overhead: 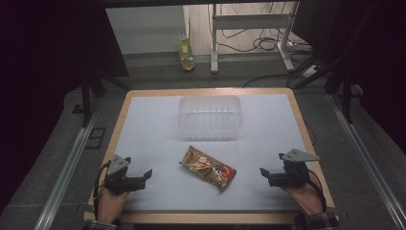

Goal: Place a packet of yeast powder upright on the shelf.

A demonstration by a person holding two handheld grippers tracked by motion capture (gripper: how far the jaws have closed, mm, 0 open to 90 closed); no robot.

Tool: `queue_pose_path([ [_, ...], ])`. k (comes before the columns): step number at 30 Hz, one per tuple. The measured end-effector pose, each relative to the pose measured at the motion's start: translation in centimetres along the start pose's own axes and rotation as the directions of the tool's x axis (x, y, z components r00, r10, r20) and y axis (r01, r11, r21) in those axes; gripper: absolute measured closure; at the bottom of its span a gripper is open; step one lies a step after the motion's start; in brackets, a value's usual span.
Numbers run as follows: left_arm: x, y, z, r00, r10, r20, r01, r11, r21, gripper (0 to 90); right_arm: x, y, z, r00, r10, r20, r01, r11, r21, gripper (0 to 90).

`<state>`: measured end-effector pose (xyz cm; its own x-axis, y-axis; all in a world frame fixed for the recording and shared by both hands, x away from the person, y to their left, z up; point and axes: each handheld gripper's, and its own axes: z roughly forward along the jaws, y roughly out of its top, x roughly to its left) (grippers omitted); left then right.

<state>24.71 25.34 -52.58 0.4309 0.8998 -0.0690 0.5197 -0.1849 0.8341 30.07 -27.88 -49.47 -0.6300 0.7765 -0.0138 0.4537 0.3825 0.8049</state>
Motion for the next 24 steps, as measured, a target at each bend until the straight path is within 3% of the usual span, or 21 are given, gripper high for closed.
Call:
queue_pose_path([
  [1, 0.0, 0.0, 0.0, 1.0, 0.0, 0.0, 0.0, 1.0, 0.0, 3.3, 0.0, 0.0, 0.0, 1.0, 0.0, 0.0, 0.0, 1.0, 0.0, 13.3],
  [6, 0.0, 0.0, 0.0, 1.0, 0.001, 0.0, -0.001, 1.0, 0.001, 3.3, 0.1, 0.2, -0.4, 0.9999, -0.003, -0.016, 0.004, 1.0, 0.026, 41.2],
  [7, 0.0, 0.0, 0.0, 1.0, 0.002, 0.0, -0.002, 1.0, 0.002, 3.3, 0.3, 0.3, -0.5, 0.9995, -0.03, -0.007, 0.03, 0.999, 0.041, 48.1],
  [9, 0.0, 0.0, 0.0, 1.0, 0.001, 0.0, -0.001, 1.0, 0.001, 3.3, 0.4, 0.3, -0.6, 0.9991, -0.041, -0.008, 0.041, 0.998, 0.043, 52.6],
  [16, -0.1, 0.1, -0.1, 0.9997, -0.002, 0.024, 0.002, 0.9999, -0.014, 3.5, 1.0, 0.8, -1.0, 0.9947, -0.086, -0.056, 0.089, 0.995, 0.049, 81.3],
  [21, -0.2, 0.1, -0.2, 0.9991, 0.0, 0.043, 0.001, 0.9997, -0.023, 3.4, 1.2, 0.8, -0.8, 0.991, -0.108, -0.079, 0.114, 0.991, 0.068, 88.6],
  [24, -0.2, 0.2, -0.2, 0.999, 0.005, 0.045, -0.004, 0.9996, -0.028, 3.4, 1.3, 0.9, -0.8, 0.9906, -0.108, -0.085, 0.113, 0.991, 0.068, 88.7],
])
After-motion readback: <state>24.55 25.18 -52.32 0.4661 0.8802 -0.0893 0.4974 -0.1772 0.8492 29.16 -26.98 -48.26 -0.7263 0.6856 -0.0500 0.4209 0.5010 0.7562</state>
